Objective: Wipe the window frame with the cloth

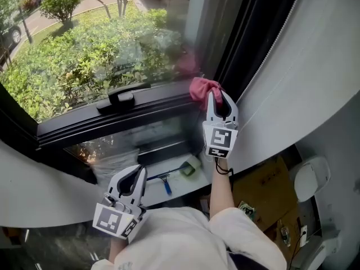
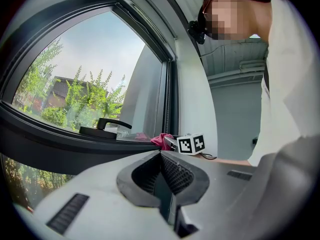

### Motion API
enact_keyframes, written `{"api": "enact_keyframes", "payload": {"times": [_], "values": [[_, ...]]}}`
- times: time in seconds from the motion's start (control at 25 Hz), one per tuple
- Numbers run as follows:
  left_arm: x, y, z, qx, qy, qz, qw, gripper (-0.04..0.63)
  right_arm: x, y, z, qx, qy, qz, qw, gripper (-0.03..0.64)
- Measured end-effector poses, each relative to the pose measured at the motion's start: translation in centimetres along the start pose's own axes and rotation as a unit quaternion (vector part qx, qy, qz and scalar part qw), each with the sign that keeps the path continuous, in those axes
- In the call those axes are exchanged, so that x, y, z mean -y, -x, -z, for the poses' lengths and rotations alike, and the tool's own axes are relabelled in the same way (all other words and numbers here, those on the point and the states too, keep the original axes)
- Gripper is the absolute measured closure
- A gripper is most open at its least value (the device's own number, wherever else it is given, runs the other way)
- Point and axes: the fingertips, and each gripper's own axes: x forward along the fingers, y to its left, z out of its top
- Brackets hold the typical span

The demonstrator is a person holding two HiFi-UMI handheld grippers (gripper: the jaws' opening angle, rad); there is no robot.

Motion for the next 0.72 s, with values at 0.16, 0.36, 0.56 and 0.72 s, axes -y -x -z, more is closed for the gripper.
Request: {"api": "enact_keyframes", "payload": {"times": [0.16, 0.36, 0.56, 0.72], "values": [[0.2, 0.6, -0.1, 0.000, -0.002, -0.002, 1.0000, 0.584, 0.1, 0.0, 0.0, -0.008, -0.002, 0.001, 1.000, 0.525], [0.5, 1.4, 0.1, -0.003, -0.001, -0.001, 1.0000, 0.584, -0.1, 0.7, -1.7, 0.000, -0.012, 0.004, 1.000, 0.523], [0.5, 1.9, 0.3, -0.007, 0.003, -0.001, 1.0000, 0.584, -1.5, 0.9, -5.5, 0.057, -0.084, -0.037, 0.994, 0.523], [0.3, 2.3, 0.5, -0.006, 0.008, 0.001, 0.9999, 0.584, -3.6, -1.8, -4.1, 0.014, -0.102, -0.065, 0.993, 0.523]]}}
